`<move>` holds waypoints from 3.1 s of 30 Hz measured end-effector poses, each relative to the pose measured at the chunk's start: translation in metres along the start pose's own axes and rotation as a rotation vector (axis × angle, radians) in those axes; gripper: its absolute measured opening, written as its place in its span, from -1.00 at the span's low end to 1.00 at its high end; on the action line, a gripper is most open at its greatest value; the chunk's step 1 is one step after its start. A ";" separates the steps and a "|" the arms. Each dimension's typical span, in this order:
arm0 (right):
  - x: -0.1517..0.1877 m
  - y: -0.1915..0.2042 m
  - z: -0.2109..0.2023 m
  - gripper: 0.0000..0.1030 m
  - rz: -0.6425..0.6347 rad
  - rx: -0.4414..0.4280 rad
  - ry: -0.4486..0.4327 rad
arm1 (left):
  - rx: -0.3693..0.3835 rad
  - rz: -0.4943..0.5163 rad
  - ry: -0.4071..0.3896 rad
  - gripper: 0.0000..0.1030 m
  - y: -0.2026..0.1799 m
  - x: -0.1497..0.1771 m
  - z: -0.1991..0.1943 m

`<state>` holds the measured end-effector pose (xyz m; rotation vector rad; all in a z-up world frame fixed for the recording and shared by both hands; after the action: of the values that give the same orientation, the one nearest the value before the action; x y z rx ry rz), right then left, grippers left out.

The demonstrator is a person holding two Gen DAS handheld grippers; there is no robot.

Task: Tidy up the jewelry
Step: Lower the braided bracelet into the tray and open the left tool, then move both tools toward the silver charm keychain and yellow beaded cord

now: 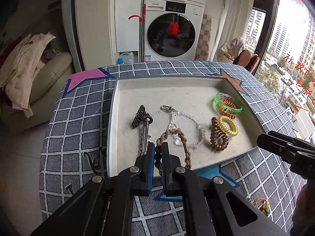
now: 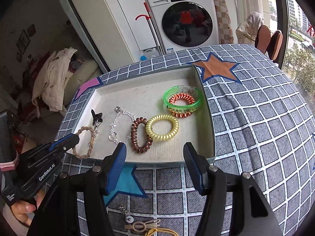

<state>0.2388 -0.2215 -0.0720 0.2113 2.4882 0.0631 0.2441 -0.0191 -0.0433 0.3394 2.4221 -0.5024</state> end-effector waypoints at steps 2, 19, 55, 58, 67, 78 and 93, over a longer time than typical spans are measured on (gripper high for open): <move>0.005 -0.002 -0.006 0.26 0.002 -0.002 -0.002 | -0.001 -0.014 -0.010 -0.50 0.002 0.004 -0.007; 0.062 -0.020 -0.036 0.63 0.006 -0.015 0.028 | 0.011 -0.033 0.007 -0.50 -0.001 0.035 -0.020; 0.106 -0.042 -0.042 0.72 0.034 0.007 0.086 | -0.011 0.070 0.050 1.00 -0.005 0.067 0.085; 0.115 -0.047 -0.042 0.72 0.022 0.038 0.095 | 0.001 0.150 0.068 1.00 -0.023 0.078 0.095; 0.128 -0.055 -0.041 0.72 0.007 0.083 0.112 | 0.056 0.344 0.125 1.00 -0.060 0.085 0.129; 0.133 -0.037 -0.036 0.45 -0.081 0.114 0.100 | 0.063 0.365 0.162 1.00 -0.081 0.091 0.143; 0.137 -0.018 -0.029 -0.06 -0.249 0.196 0.055 | 0.121 0.313 0.150 0.84 -0.096 0.075 0.143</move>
<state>0.1113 -0.2166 -0.1318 -0.0202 2.5548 -0.2828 0.2283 -0.1584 -0.1683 0.8195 2.4227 -0.4977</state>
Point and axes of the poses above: each gripper's, at about its wrist camera, not at the fingertips, and z roughly the way its jaws point, y to its left, x to its underside, the point moved 7 cm from there along z, roughly the way its jaws point, and after that the axes turned 14 degrees about x, right-handed, at the moved point
